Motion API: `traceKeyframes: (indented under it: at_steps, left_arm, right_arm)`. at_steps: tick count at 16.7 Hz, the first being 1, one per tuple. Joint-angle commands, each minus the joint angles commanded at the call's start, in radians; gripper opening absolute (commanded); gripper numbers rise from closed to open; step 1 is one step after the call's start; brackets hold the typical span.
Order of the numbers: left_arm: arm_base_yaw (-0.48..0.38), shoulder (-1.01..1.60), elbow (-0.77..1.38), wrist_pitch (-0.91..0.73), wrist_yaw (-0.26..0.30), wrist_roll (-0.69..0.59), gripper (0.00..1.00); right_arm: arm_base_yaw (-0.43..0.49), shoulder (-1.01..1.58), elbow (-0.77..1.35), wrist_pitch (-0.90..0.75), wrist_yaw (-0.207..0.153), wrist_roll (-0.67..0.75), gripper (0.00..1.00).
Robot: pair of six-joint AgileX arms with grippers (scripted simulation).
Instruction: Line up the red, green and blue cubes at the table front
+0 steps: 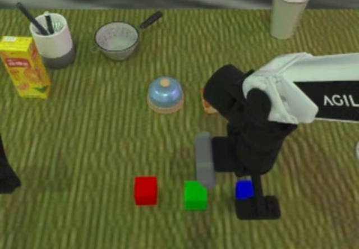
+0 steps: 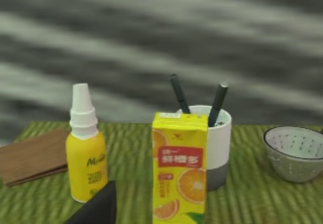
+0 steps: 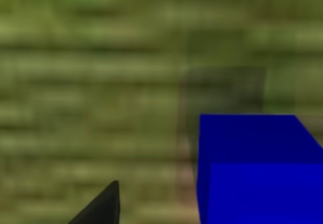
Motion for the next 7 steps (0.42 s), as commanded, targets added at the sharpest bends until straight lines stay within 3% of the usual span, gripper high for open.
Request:
traceKeyframes:
  at_steps: [7]
  left_arm:
    - [0.000, 0.000, 0.000, 0.000, 0.000, 0.000, 1.00]
  right_arm:
    - [-0.002, -0.085, 0.100, -0.186, 0.000, -0.001, 1.00]
